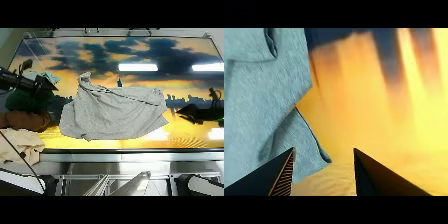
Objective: Fold the shirts.
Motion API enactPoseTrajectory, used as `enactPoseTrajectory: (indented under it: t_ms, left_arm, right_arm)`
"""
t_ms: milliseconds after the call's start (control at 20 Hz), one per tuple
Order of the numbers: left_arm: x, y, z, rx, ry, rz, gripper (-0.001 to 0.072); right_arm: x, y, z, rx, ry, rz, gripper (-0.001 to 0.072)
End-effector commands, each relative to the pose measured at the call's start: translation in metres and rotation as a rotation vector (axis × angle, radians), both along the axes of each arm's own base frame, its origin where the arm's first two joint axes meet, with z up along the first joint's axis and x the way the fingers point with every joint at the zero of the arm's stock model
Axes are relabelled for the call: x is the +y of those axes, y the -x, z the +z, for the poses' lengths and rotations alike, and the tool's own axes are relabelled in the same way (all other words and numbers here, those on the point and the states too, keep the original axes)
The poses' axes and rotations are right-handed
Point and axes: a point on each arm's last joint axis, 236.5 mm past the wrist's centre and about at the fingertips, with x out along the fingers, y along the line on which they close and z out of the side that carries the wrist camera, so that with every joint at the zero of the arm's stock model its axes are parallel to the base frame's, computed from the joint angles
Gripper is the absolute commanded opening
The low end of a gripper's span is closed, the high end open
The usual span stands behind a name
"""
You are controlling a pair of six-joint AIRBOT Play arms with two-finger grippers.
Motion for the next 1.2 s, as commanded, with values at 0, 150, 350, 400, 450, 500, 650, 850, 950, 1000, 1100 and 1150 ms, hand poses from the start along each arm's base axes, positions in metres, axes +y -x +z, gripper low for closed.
enactPoseTrajectory:
  t_ms: [0, 150, 350, 400, 450, 500, 650, 850, 950, 1000, 1100, 1150]
  left_arm:
    - [0.016, 0.067, -0.047, 0.170, -0.087, 0.034, 0.0662]
    - [0.017, 0.086, -0.070, 0.199, -0.089, 0.084, 0.0662]
    - [0.014, 0.098, -0.096, 0.225, -0.100, 0.126, 0.0662]
    - [0.015, 0.098, -0.101, 0.221, -0.109, 0.139, 0.0662]
    - [0.015, 0.099, -0.105, 0.220, -0.115, 0.145, 0.0662]
    - [0.015, 0.100, -0.108, 0.221, -0.119, 0.150, 0.0662]
    - [0.012, 0.100, -0.115, 0.231, -0.118, 0.149, 0.0661]
    - [-0.034, 0.093, -0.124, 0.247, -0.046, 0.045, 0.0321]
    - [-0.062, 0.090, -0.118, 0.221, -0.008, -0.078, 0.0006]
    - [-0.070, 0.089, -0.110, 0.217, -0.005, -0.130, 0.0005]
    - [-0.066, 0.093, -0.089, 0.217, -0.049, -0.232, 0.0004]
    - [-0.054, 0.092, -0.076, 0.216, -0.107, -0.256, 0.0005]
  right_arm:
    - [0.035, 0.020, -0.035, 0.082, -0.030, 0.052, 0.0369]
    - [0.068, 0.017, -0.052, 0.116, -0.056, 0.094, 0.0353]
    - [0.089, 0.009, -0.047, 0.103, -0.098, 0.112, 0.0123]
    - [0.090, 0.008, -0.044, 0.101, -0.104, 0.119, 0.0098]
    - [0.091, 0.009, -0.041, 0.101, -0.116, 0.125, 0.0096]
    - [0.091, 0.009, -0.039, 0.102, -0.126, 0.131, 0.0023]
    - [0.092, 0.009, -0.037, 0.103, -0.132, 0.135, 0.0013]
    - [0.098, 0.016, -0.032, 0.117, -0.163, 0.158, 0.0012]
    - [0.100, 0.018, -0.024, 0.110, -0.173, 0.173, 0.0012]
    - [0.097, 0.019, -0.018, 0.104, -0.179, 0.174, 0.0012]
    - [0.077, 0.021, -0.004, 0.106, -0.154, 0.149, 0.0012]
    - [0.060, 0.023, 0.004, 0.113, -0.125, 0.127, 0.0012]
